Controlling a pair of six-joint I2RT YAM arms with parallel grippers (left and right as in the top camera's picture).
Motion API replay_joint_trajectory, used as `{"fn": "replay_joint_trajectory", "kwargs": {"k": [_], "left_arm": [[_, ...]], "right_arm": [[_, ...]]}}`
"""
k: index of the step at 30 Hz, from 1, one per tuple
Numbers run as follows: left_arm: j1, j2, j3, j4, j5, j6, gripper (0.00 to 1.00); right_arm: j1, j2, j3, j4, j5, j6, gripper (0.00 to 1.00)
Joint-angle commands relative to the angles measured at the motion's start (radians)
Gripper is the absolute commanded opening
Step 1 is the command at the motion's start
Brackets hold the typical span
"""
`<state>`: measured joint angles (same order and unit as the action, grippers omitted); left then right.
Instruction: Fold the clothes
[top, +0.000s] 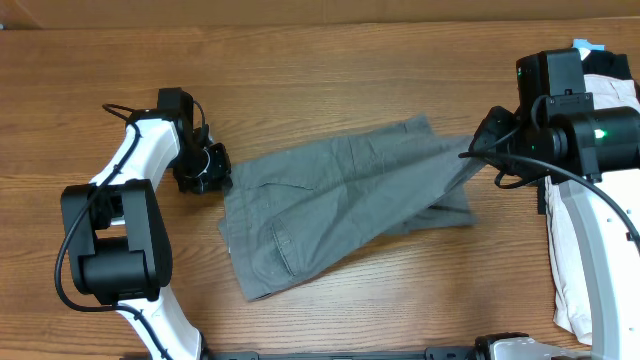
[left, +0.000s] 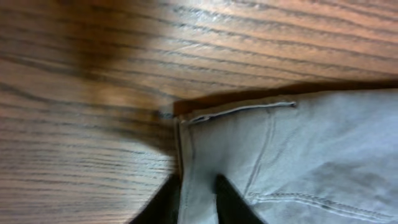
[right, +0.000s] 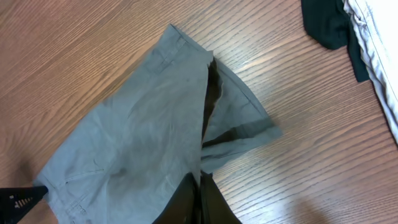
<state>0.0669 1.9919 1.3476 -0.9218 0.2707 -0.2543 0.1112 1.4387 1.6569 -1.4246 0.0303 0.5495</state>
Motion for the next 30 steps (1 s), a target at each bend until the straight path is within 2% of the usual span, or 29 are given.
{"fn": "replay_joint_trajectory", "kwargs": {"k": [1, 2, 10, 22, 30], "left_arm": [[-0.002, 0.015, 0.001, 0.008, 0.037, 0.004, 0.07], [-0.002, 0.015, 0.001, 0.008, 0.037, 0.004, 0.04], [0.0, 0.002, 0.051, -0.019, 0.033, 0.023, 0.04], [-0.01, -0.162, 0.465, -0.354, 0.034, 0.052, 0.04], [-0.015, -0.29, 0.501, -0.442, 0.033, 0.048, 0.04]], "right_arm": [[-0.002, -0.023, 0.032, 0.005, 0.023, 0.0, 0.05], [-0.002, -0.023, 0.031, 0.005, 0.023, 0.0, 0.05], [-0.002, -0.023, 0.031, 0.01, 0.052, 0.001, 0.05], [-0.002, -0.023, 0.031, 0.026, 0.051, 0.005, 0.04], [-0.002, -0.023, 0.016, -0.064, 0.053, 0.0, 0.04]]}}
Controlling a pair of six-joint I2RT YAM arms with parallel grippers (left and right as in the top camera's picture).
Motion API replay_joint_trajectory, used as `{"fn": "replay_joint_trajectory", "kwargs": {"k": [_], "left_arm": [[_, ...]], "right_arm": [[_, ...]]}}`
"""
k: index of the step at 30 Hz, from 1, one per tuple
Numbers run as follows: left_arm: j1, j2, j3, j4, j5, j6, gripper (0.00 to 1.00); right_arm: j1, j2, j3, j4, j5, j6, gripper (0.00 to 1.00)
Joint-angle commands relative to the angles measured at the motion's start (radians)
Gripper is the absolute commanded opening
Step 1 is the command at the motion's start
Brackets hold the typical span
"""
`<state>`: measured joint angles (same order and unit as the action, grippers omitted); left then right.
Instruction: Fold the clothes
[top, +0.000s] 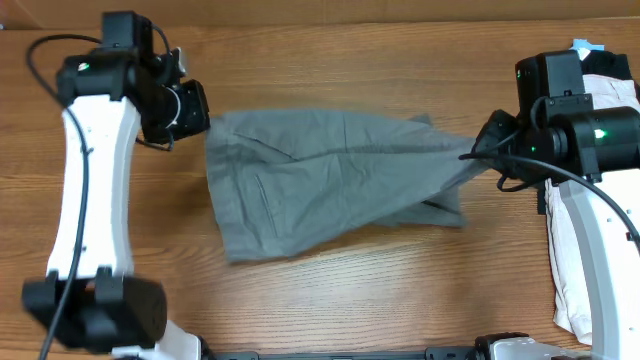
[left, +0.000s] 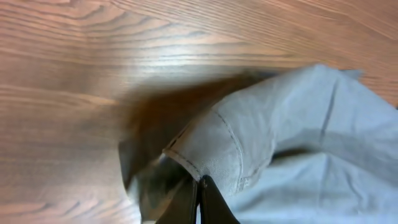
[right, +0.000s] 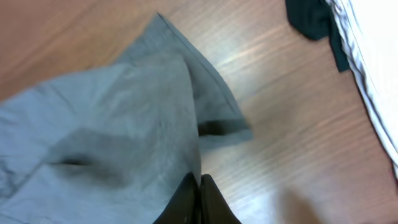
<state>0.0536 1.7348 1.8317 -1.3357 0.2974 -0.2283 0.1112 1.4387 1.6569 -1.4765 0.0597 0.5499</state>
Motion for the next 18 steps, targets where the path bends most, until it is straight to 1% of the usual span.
{"fn": "replay_joint_trajectory", "kwargs": {"k": [1, 6, 12, 14, 18], "left_arm": [[-0.002, -0.035, 0.017, -0.044, 0.007, 0.023, 0.04], [-0.02, -0.026, 0.012, -0.131, 0.007, 0.023, 0.04], [-0.078, -0.045, 0.008, -0.196, 0.005, 0.027, 0.04], [-0.098, -0.06, 0.008, -0.214, -0.015, 0.026, 0.04], [-0.142, -0.071, 0.008, -0.258, -0.084, 0.022, 0.04]], "right_arm": [[-0.002, -0.023, 0.003, -0.021, 0.027, 0.0, 0.04], [-0.002, -0.023, -0.097, -0.019, 0.026, 0.005, 0.04], [-0.002, -0.023, -0.226, -0.007, 0.026, 0.039, 0.04], [-0.002, -0.023, -0.249, -0.008, 0.026, 0.039, 0.04], [-0.002, -0.023, -0.289, -0.021, 0.026, 0.038, 0.09]]}}
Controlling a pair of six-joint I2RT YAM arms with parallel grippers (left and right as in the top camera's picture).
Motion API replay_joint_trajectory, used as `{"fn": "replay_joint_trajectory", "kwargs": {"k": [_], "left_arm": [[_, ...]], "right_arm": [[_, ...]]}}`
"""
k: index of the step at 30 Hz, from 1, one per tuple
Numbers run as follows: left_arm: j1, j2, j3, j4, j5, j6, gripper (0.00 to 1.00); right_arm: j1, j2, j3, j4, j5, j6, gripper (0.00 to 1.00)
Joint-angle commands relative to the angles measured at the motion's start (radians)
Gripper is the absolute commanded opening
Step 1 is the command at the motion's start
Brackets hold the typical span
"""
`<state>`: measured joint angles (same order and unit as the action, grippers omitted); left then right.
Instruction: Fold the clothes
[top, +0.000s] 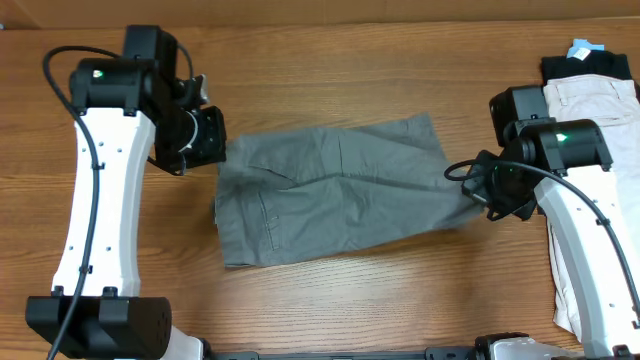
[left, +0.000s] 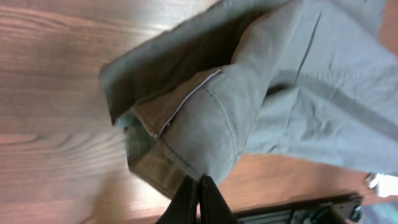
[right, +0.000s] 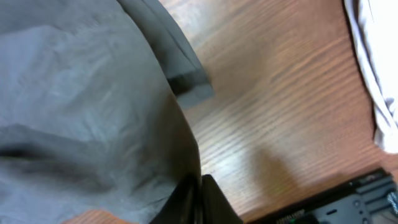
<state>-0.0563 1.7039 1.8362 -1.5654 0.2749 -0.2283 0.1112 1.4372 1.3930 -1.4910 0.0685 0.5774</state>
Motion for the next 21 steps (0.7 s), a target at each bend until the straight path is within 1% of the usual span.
{"fn": "replay_joint_trajectory", "kwargs": {"k": [1, 2, 3, 4, 5, 8, 9, 12, 14, 15, 16, 21], "left_arm": [[-0.042, -0.04, 0.002, -0.043, -0.076, 0.022, 0.04], [-0.053, -0.04, -0.003, -0.057, -0.088, 0.022, 0.04], [-0.062, -0.04, -0.008, -0.07, -0.095, 0.021, 0.04], [-0.069, -0.04, -0.013, -0.08, -0.1, 0.018, 0.04], [-0.079, -0.04, -0.027, -0.086, -0.103, 0.018, 0.04], [-0.083, -0.04, -0.049, -0.079, -0.113, 0.0, 0.04], [-0.082, -0.04, -0.063, -0.074, -0.143, -0.028, 0.04], [-0.082, -0.04, -0.09, -0.06, -0.174, -0.042, 0.04], [-0.083, -0.04, -0.111, -0.05, -0.174, -0.042, 0.04], [-0.082, -0.04, -0.126, -0.041, -0.174, -0.042, 0.04], [-0.082, -0.04, -0.134, -0.032, -0.174, -0.041, 0.04], [-0.083, -0.04, -0.164, -0.003, -0.173, -0.042, 0.04]], "right_arm": [[-0.002, -0.021, -0.036, -0.01, 0.017, 0.011, 0.11], [-0.002, -0.021, -0.047, -0.01, 0.017, 0.011, 0.16], [-0.002, -0.021, -0.053, -0.01, 0.017, 0.011, 0.32], [-0.002, -0.021, -0.058, -0.006, 0.017, 0.01, 0.61], [-0.002, -0.021, -0.06, 0.01, 0.02, 0.01, 1.0], [-0.002, -0.021, -0.06, 0.085, 0.022, 0.01, 1.0], [-0.002, -0.021, -0.06, 0.171, 0.016, 0.011, 1.0], [-0.002, -0.021, -0.059, 0.312, 0.014, 0.001, 1.0], [-0.002, -0.02, -0.059, 0.421, 0.0, -0.043, 1.0], [-0.002, -0.012, -0.059, 0.519, -0.003, -0.079, 1.0], [-0.002, -0.001, -0.059, 0.579, -0.003, -0.106, 1.0], [-0.002, 0.103, -0.058, 0.743, -0.002, -0.221, 1.0]]}}
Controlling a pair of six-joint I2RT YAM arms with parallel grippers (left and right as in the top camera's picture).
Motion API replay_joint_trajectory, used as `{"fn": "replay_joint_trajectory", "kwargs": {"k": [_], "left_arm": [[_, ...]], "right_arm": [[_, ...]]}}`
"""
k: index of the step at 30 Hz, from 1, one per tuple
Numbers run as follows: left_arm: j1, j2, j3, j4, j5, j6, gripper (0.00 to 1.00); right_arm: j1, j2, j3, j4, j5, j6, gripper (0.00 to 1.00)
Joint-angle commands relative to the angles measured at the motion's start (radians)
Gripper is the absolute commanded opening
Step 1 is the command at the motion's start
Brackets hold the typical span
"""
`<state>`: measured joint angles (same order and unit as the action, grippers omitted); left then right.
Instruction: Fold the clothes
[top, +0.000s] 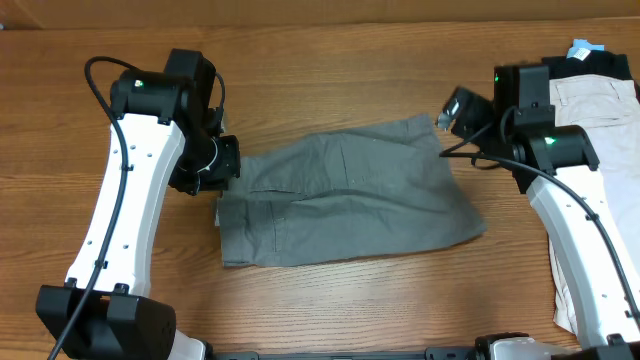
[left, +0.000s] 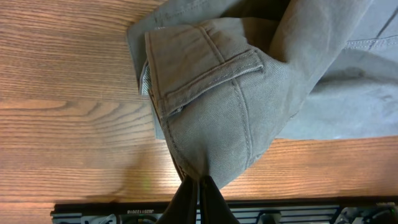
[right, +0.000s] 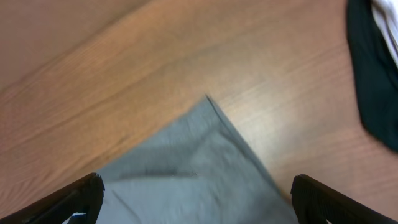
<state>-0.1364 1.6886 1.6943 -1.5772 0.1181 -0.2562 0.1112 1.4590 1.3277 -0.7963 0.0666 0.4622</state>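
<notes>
Grey-green shorts (top: 345, 200) lie spread across the middle of the table, waistband to the left, legs to the right. My left gripper (top: 222, 172) is shut on the waistband corner (left: 199, 155), which bunches up between its fingers (left: 186, 199). My right gripper (top: 455, 108) is open above the shorts' far right corner (right: 208, 102), with nothing between its fingers (right: 81, 196).
A stack of folded clothes, beige (top: 590, 110) over black (top: 570, 68), lies at the right edge of the table. A black garment's edge (right: 373, 68) shows at the right of the right wrist view. A black rail (left: 199, 211) runs along the table's front edge.
My right gripper has let go of the shorts' leg end and now stands open higher up, over the far right corner. The left gripper has moved down and right, still holding the waistband.
Both grippers held the shorts, left at the waistband, right at the leg end, with the cloth crumpled. Then the left arm stood raised at the far left and the shorts hung stretched between them. Then the shorts lay lower, and now flat with the right gripper off.
</notes>
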Motion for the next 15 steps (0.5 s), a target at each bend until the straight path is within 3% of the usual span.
{"fn": "replay_joint_trajectory", "kwargs": {"k": [1, 11, 13, 14, 15], "left_arm": [[-0.003, -0.025, -0.025, 0.008, -0.016, -0.014, 0.04], [-0.003, -0.025, -0.031, 0.035, -0.017, -0.014, 0.04], [-0.002, -0.025, -0.031, 0.039, -0.017, -0.014, 0.04], [-0.003, -0.025, -0.031, 0.042, -0.017, -0.014, 0.05], [-0.003, -0.025, -0.031, 0.045, -0.016, -0.014, 0.06]], "right_arm": [[-0.003, 0.108, 0.007, 0.066, 0.0, -0.115, 1.0], [-0.016, 0.355, 0.007, 0.114, -0.007, -0.137, 0.97], [-0.016, 0.386, 0.007, 0.116, -0.048, -0.167, 0.92], [-0.016, 0.403, 0.007, 0.116, -0.095, -0.2, 0.81], [-0.016, 0.41, 0.007, 0.115, -0.115, -0.202, 0.77]]}}
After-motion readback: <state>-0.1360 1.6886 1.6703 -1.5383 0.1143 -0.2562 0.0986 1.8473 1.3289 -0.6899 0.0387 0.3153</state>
